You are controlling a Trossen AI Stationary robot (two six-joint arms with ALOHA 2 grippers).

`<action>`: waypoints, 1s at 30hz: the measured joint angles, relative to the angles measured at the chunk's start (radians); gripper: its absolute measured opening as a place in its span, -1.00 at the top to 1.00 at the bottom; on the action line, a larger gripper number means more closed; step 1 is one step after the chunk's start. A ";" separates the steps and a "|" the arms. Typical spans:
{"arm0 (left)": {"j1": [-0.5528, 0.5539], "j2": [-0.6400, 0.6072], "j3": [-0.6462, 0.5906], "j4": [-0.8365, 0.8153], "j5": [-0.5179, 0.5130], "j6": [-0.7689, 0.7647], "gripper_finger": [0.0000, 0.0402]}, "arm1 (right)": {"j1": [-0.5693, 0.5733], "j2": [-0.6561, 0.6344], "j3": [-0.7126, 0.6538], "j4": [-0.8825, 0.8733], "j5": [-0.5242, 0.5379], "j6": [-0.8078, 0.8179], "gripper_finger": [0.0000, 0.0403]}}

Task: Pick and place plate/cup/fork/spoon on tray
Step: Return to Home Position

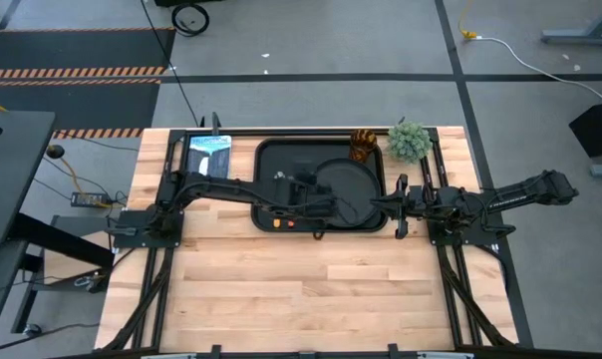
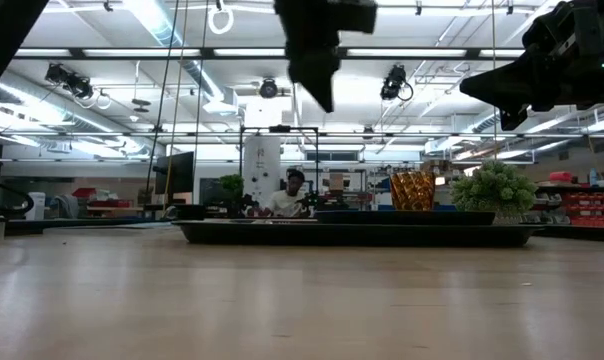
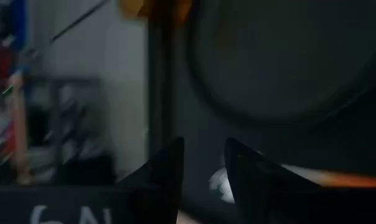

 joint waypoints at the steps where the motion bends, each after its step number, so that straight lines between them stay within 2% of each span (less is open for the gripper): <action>1: 0.000 0.000 0.000 0.040 0.036 0.018 0.39 | 0.000 0.000 0.000 0.000 0.000 0.000 0.83; 6: -0.008 0.001 0.000 0.177 0.161 -0.033 0.40 | 0.000 0.000 0.000 0.000 0.000 0.000 0.83; 15: -0.017 0.001 0.000 0.455 0.191 -0.236 0.40 | 0.000 0.000 0.000 0.000 0.000 0.000 0.83; 18: -0.016 0.001 0.000 0.540 0.190 -0.221 0.40 | 0.000 0.000 0.000 0.000 0.000 0.000 0.83; 20: -0.016 0.000 0.000 0.543 0.192 -0.218 0.40 | 0.000 0.000 0.000 0.000 0.000 0.000 0.83; 24: -0.026 -0.005 0.000 0.432 0.175 -0.342 0.40 | 0.000 0.000 0.000 0.000 0.000 0.000 0.83; 30: -0.133 -0.028 0.000 0.268 -0.056 -0.399 0.40 | 0.000 0.000 0.000 0.000 0.000 0.000 0.83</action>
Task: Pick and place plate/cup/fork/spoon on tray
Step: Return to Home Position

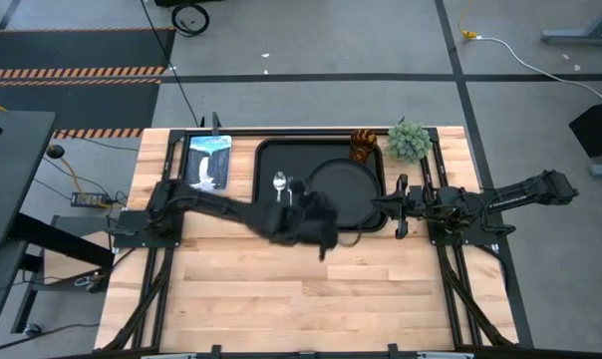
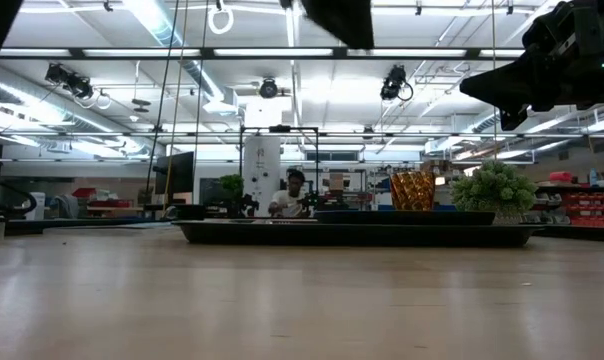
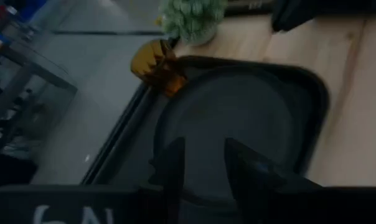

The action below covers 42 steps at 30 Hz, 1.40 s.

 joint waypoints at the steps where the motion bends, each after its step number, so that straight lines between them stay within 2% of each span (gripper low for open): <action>1: -0.018 -0.016 0.000 -0.019 -0.027 -0.019 0.40 | 0.000 0.000 0.000 0.000 0.000 0.000 0.83; 4: -0.052 -0.081 0.000 -0.052 -0.050 -0.046 0.40 | 0.000 0.000 0.000 0.000 0.000 0.000 0.83; 9: -0.056 -0.188 0.001 -0.050 -0.048 0.015 0.40 | 0.000 0.000 0.000 0.000 0.000 0.000 0.83; 14: -0.051 -0.282 0.000 -0.069 0.048 0.053 0.40 | 0.000 0.000 0.000 0.000 0.000 0.000 0.83; 16: -0.049 -0.334 -0.047 -0.038 0.073 0.061 0.40 | 0.000 0.000 0.000 0.000 0.000 0.000 0.83; 19: -0.056 -0.459 -0.251 0.152 0.104 0.137 0.40 | 0.000 0.000 0.000 0.000 0.000 0.000 0.83; 24: -0.065 -0.694 -0.765 0.700 0.231 0.383 0.40 | 0.000 0.000 0.000 0.000 0.000 0.000 0.83; 28: -0.062 -0.853 -1.116 1.063 0.328 0.465 0.40 | 0.000 0.000 0.000 0.000 0.000 0.000 0.83; 32: -0.063 -0.996 -1.412 1.289 0.418 0.424 0.40 | 0.000 0.000 0.000 0.000 0.000 0.000 0.83; 36: -0.060 -1.122 -1.650 1.478 0.476 0.357 0.40 | 0.000 0.000 0.000 0.000 0.000 0.000 0.83; 39: -0.062 -1.206 -1.778 1.587 0.501 0.327 0.40 | 0.000 0.000 0.000 0.000 0.000 0.000 0.83; 42: -0.061 -1.291 -1.860 1.616 0.502 0.300 0.40 | 0.000 0.000 0.000 0.000 0.000 0.000 0.83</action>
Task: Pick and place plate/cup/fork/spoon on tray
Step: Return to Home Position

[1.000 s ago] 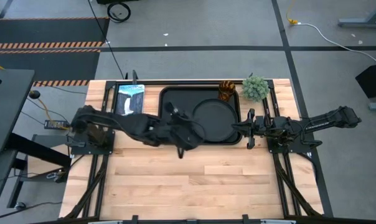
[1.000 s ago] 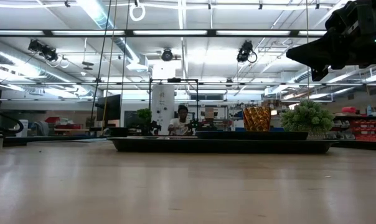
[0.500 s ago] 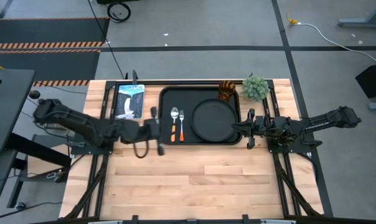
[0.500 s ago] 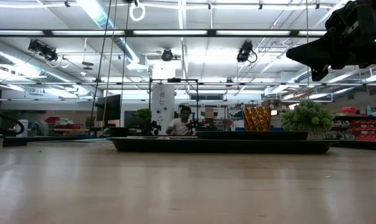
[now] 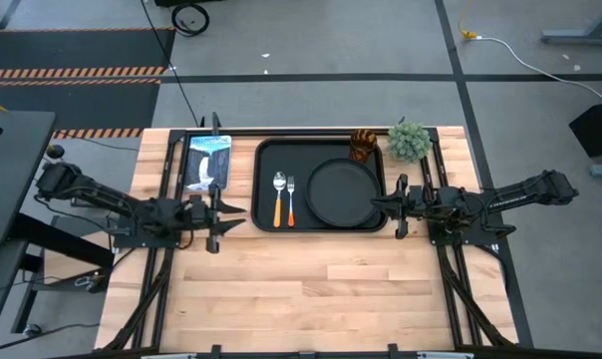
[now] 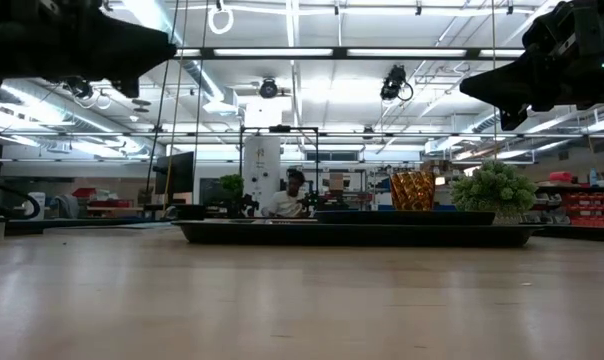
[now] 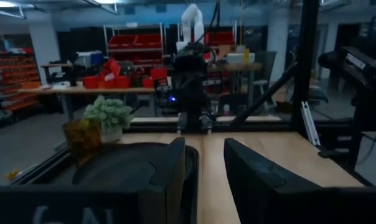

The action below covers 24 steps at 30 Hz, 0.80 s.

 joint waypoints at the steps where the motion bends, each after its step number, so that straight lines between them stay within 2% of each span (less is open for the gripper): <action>1: 0.000 -0.030 -0.018 -0.001 -0.001 0.000 0.40 | 0.000 0.000 0.000 0.000 0.000 0.000 0.83; 6: 0.028 -0.178 -0.069 -0.070 0.029 -0.001 0.40 | 0.000 0.000 0.000 0.000 0.000 0.000 0.83; 10: 0.079 -0.282 -0.071 -0.204 0.102 -0.033 0.40 | 0.000 0.000 0.000 0.000 0.000 0.000 0.83; 20: 0.191 -0.491 -0.071 -0.555 0.127 -0.156 0.40 | 0.000 0.000 0.000 0.000 0.000 0.000 0.83; 24: 0.228 -0.562 -0.071 -0.641 0.191 -0.158 0.40 | 0.000 0.000 0.000 0.000 0.000 0.000 0.83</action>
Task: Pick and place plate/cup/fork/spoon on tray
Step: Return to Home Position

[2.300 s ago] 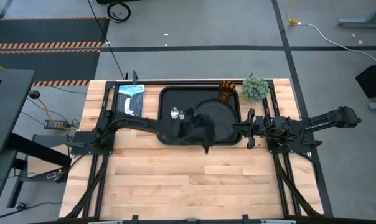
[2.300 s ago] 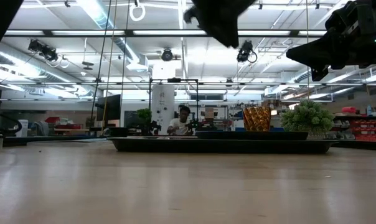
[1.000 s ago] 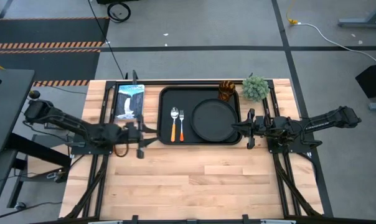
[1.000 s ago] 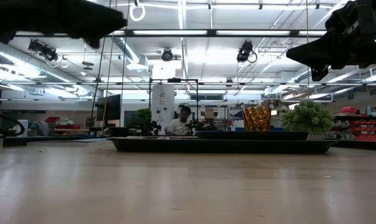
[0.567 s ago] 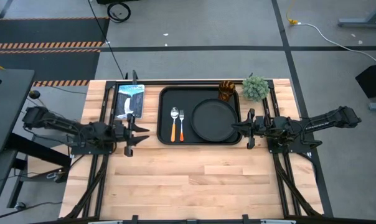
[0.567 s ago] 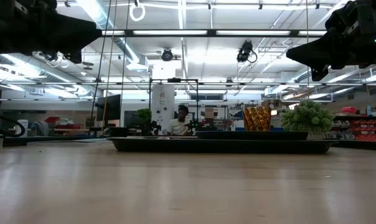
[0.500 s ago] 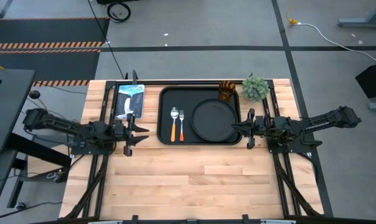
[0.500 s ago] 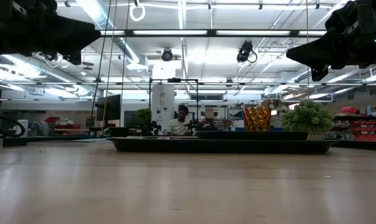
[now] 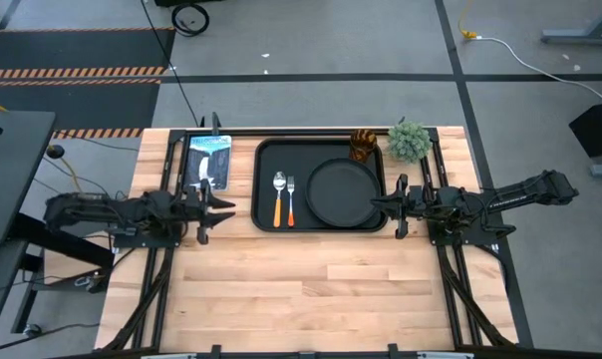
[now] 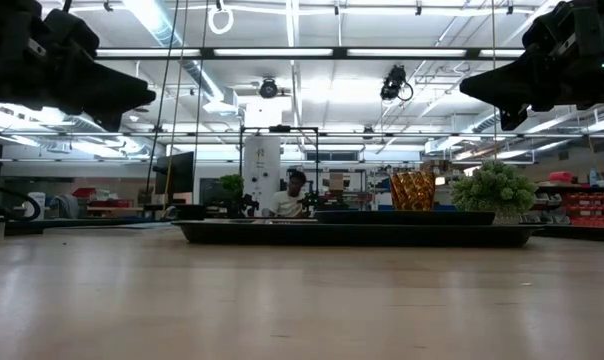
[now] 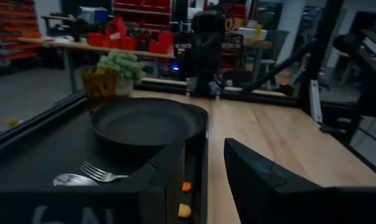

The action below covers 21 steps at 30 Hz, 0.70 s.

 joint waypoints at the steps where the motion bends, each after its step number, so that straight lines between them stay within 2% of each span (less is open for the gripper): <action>1: 0.009 -0.018 0.000 -0.019 0.018 0.000 0.40 | 0.000 0.000 0.000 0.000 0.000 0.000 0.83; 6: 0.064 -0.111 0.000 -0.132 0.082 -0.037 0.40 | 0.000 0.000 0.000 0.000 0.000 0.000 0.83; 10: 0.108 -0.182 0.000 -0.150 0.127 -0.070 0.40 | 0.000 0.000 0.000 0.000 0.000 0.000 0.83; 21: 0.114 -0.176 -0.001 -0.118 0.147 0.009 0.40 | 0.000 0.000 0.000 0.002 0.000 0.000 0.83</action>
